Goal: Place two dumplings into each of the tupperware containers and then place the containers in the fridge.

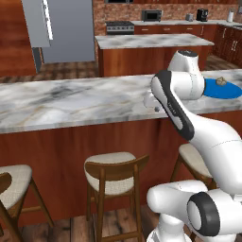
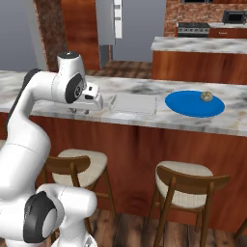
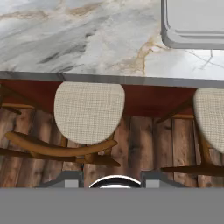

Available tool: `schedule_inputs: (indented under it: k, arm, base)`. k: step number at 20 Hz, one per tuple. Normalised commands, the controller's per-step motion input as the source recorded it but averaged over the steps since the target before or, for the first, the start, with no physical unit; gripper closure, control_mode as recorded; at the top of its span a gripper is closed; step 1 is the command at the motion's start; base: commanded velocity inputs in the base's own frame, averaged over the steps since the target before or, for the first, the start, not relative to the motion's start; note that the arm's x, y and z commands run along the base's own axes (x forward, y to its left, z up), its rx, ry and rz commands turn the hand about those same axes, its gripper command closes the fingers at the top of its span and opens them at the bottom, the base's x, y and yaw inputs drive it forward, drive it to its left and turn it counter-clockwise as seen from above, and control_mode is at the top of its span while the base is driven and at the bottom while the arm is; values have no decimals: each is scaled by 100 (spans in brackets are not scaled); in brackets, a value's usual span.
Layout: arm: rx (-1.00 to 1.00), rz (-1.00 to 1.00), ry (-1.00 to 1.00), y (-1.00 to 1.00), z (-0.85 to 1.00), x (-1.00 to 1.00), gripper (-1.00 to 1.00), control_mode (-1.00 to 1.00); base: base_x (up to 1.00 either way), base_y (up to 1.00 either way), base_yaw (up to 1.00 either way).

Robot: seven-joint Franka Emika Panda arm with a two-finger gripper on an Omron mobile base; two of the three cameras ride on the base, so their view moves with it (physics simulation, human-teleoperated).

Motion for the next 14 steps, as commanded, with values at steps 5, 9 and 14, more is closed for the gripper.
schedule_inputs:
  k: [5, 9, 14]
  arm:
    - [0, 0, -1, 2, 49, 0, -100, -100]
    - [0, 0, -7, 3, 100, 0, -100, -100]
    - [-4, 0, -1, 0, 77, -21, -100, -100]
  base:
    - [0, 0, 0]
    - [0, 0, 0]
    - [0, 0, 0]
